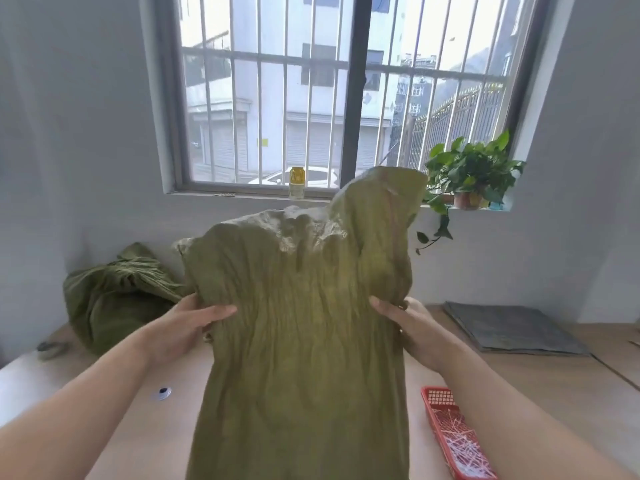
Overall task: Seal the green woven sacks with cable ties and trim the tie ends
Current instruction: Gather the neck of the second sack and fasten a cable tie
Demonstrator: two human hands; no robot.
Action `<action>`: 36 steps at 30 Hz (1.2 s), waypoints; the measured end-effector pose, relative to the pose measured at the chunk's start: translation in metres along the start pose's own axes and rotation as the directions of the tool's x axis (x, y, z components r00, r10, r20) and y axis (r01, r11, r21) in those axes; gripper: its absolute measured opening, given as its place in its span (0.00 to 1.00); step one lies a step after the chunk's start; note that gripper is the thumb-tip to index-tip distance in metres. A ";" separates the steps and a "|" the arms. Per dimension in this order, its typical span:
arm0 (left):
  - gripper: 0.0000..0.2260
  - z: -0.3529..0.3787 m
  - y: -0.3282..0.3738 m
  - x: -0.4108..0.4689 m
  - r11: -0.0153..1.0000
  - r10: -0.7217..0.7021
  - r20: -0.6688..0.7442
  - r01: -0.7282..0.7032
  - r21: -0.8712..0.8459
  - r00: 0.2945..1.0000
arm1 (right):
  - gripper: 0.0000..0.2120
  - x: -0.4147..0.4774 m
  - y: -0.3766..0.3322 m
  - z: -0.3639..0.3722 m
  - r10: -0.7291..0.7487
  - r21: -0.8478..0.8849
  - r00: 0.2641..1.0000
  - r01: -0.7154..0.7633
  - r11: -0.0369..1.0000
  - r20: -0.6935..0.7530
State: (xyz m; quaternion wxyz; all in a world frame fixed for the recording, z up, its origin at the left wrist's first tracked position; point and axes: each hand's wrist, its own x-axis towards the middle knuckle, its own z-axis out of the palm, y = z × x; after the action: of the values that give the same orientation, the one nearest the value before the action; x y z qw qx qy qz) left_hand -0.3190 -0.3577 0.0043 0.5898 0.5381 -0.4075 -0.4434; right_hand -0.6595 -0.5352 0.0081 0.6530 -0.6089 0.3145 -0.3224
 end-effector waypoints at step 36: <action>0.09 0.058 -0.022 0.002 0.993 -0.068 -0.241 0.044 -0.106 0.968 | 0.11 0.023 0.014 0.016 -0.033 0.080 0.950 0.061 0.995 -0.311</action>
State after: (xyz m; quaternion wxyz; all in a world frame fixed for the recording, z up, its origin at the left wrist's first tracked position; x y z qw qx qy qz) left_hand -0.3757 -0.3765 -0.0129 0.6489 0.5696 -0.2938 -0.4103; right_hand -0.6322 -0.5430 -0.0052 0.6142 -0.5288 0.3838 -0.4426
